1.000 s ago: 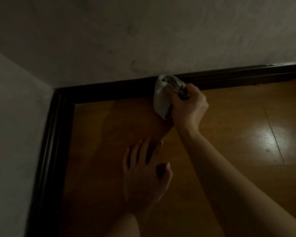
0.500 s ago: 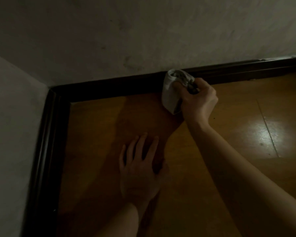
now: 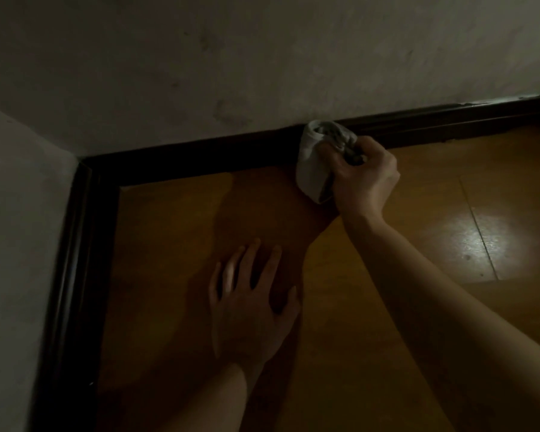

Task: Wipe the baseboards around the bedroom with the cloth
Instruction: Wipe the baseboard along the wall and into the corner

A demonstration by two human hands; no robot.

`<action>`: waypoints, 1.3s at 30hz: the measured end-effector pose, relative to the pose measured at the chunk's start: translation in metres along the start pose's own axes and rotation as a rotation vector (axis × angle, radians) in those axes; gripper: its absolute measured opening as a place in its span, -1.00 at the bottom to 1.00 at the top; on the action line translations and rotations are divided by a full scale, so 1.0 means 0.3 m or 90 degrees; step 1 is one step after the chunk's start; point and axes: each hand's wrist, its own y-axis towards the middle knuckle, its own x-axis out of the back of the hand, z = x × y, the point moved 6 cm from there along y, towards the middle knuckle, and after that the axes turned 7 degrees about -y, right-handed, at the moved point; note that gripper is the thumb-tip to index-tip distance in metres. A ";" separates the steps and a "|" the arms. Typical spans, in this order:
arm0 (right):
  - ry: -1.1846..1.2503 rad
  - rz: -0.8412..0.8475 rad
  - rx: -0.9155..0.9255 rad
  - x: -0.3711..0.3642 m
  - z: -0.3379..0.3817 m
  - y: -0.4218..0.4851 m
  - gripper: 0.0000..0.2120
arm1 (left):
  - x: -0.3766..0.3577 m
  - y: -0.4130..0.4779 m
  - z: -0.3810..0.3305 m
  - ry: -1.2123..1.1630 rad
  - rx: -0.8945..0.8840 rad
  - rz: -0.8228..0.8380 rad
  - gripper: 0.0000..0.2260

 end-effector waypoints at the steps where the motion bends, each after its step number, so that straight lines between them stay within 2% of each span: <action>1: 0.006 -0.016 -0.011 0.029 -0.017 0.013 -0.76 | 0.000 -0.001 0.001 0.001 0.001 0.002 -0.43; 11: -0.012 -0.132 -0.074 0.171 -0.117 0.073 -0.89 | -0.016 -0.003 0.011 0.016 0.007 0.016 -0.43; 17: 0.019 -0.093 -0.130 0.136 -0.129 0.057 -0.81 | -0.005 -0.001 0.007 0.000 0.006 0.017 -0.43; 23: 0.066 -0.094 -0.174 0.052 -0.092 0.000 -0.91 | -0.007 -0.002 0.002 0.020 0.003 0.011 -0.40; 26: 0.090 -0.066 -0.172 0.017 -0.076 -0.026 -0.90 | -0.004 -0.006 0.001 0.013 0.004 0.003 -0.40; 31: 0.155 -0.125 -0.205 -0.003 -0.071 -0.056 -0.88 | -0.001 -0.002 -0.004 0.020 -0.010 -0.014 -0.41; 33: 0.159 -0.121 -0.202 -0.042 -0.052 -0.085 -0.89 | 0.000 -0.002 -0.005 0.022 -0.016 -0.025 -0.42; 37: 0.154 -0.037 -0.167 -0.087 -0.028 -0.104 -0.86 | 0.002 -0.001 -0.006 0.014 -0.022 -0.033 -0.43; 39: 0.132 -0.043 -0.157 -0.065 -0.039 -0.088 -0.89 | -0.003 -0.002 -0.004 0.019 -0.020 -0.022 -0.41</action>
